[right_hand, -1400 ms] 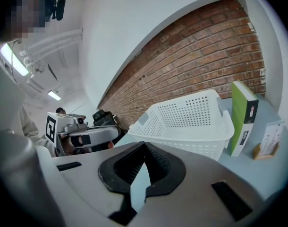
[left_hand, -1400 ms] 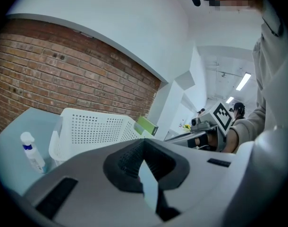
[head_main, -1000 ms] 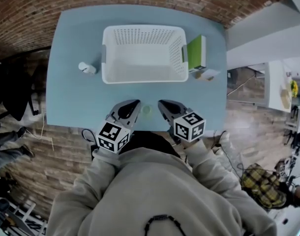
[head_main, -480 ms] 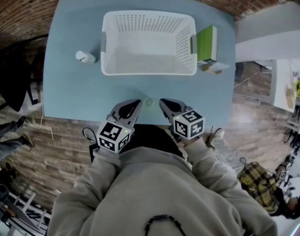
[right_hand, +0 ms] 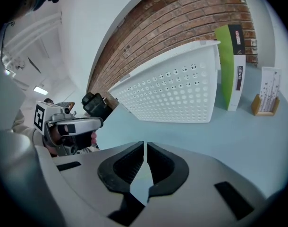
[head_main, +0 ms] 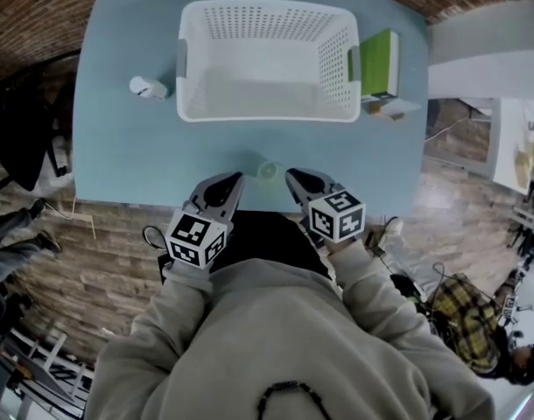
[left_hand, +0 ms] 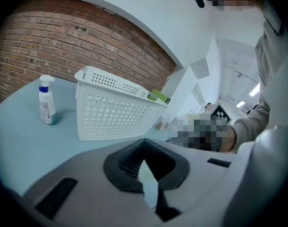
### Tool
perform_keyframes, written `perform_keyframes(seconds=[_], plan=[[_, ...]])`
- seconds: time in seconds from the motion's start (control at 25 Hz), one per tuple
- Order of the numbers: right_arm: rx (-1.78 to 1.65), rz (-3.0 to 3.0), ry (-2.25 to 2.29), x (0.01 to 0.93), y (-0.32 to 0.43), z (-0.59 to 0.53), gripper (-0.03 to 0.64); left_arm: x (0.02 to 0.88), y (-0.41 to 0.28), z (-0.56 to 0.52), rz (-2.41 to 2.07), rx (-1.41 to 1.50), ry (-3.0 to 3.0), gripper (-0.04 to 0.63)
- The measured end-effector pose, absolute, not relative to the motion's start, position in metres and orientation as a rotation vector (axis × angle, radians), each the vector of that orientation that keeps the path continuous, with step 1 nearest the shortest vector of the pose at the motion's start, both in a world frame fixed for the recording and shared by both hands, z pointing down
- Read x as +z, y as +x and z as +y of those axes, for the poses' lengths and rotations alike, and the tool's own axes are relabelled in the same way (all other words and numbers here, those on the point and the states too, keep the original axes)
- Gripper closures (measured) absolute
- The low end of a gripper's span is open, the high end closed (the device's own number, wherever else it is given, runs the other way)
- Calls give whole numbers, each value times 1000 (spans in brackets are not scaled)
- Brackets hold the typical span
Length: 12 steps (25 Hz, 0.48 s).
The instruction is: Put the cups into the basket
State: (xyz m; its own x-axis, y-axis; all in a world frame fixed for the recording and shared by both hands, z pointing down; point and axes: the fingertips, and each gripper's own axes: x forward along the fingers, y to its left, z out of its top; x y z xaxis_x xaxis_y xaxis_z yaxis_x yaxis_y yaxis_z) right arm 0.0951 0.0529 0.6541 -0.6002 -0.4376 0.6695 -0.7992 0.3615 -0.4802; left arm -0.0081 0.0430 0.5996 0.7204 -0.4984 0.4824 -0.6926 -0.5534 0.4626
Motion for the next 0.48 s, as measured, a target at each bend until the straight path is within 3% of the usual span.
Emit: perform_keyframes(seconds=[0.04, 0.2, 0.48], plan=[[1125, -2190, 1082, 656, 96, 52, 601, 601, -9, 44, -898, 392, 2273, 597], [1115, -2156, 1067, 665, 97, 55, 483, 604, -8, 45, -890, 386, 2267, 597], [1149, -2096, 1014, 688, 93, 61, 399, 611, -3, 50, -877, 389, 2257, 597]])
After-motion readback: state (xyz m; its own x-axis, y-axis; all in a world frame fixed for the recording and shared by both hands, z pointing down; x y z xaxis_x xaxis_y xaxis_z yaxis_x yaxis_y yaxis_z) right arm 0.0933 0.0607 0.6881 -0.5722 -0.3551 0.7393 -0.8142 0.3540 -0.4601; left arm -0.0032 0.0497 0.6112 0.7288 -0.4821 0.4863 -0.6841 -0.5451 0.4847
